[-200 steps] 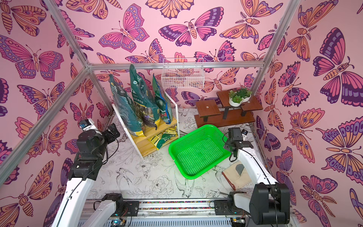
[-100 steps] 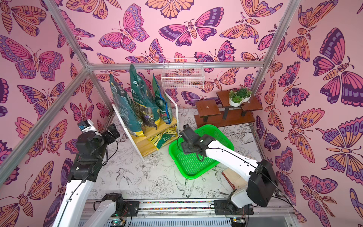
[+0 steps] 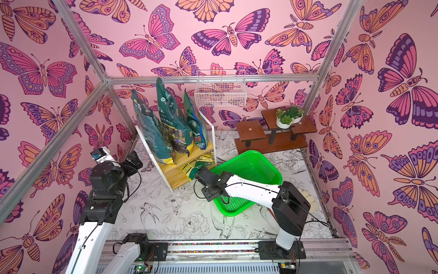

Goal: Take down the fertilizer bag from the shelf
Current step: Adjust the storage box at the center of the board.

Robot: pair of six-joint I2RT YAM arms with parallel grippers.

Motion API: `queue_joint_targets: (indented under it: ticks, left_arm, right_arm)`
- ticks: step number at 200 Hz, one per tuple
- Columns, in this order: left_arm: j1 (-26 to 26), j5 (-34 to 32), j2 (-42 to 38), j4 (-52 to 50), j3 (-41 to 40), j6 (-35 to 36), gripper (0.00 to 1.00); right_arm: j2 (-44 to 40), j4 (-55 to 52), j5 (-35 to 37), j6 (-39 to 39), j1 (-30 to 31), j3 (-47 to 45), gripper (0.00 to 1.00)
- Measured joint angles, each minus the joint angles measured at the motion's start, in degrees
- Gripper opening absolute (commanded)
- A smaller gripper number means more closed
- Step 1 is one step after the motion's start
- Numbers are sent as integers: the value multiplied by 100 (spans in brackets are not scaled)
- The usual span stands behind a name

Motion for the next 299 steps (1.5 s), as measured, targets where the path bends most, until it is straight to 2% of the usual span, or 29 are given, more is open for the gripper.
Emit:
queue_joint_targets:
  ticks: [13,66,127,178,208,221,229,251,260,267,299]
  left_arm:
    - [0,-26,-46,0,-31,11,100]
    - [0,-142,-157,-2,-79,39,100]
    - [0,-153,-153,-4,-92,63,100]
    - [0,-153,-136,-4,-90,125,100]
    - [0,-179,-144,-13,-85,205,100]
    - [0,-203,-144,-35,-70,232,100]
    - [0,-216,-144,-55,-57,251,100]
    - [0,-221,-136,-111,22,275,100]
    - [0,-221,-120,-136,81,273,100]
    - [0,-219,-92,-153,138,273,100]
    - [0,-131,118,-323,522,271,100]
  right_arm:
    - [90,-15,7,33,0,68,29]
    - [212,-177,358,398,-2,192,15]
    - [-28,-435,874,1362,-426,195,15]
    - [284,-306,1027,1635,-643,560,18]
    - [715,-264,960,1635,-697,892,31]
    - [820,-186,905,1646,-697,942,53]
    - [828,-144,870,1626,-697,949,62]
    - [715,22,850,1495,-697,933,72]
    - [608,90,852,1451,-697,909,84]
    - [490,136,855,1401,-697,885,100]
    - [-232,321,870,1121,-697,863,99]
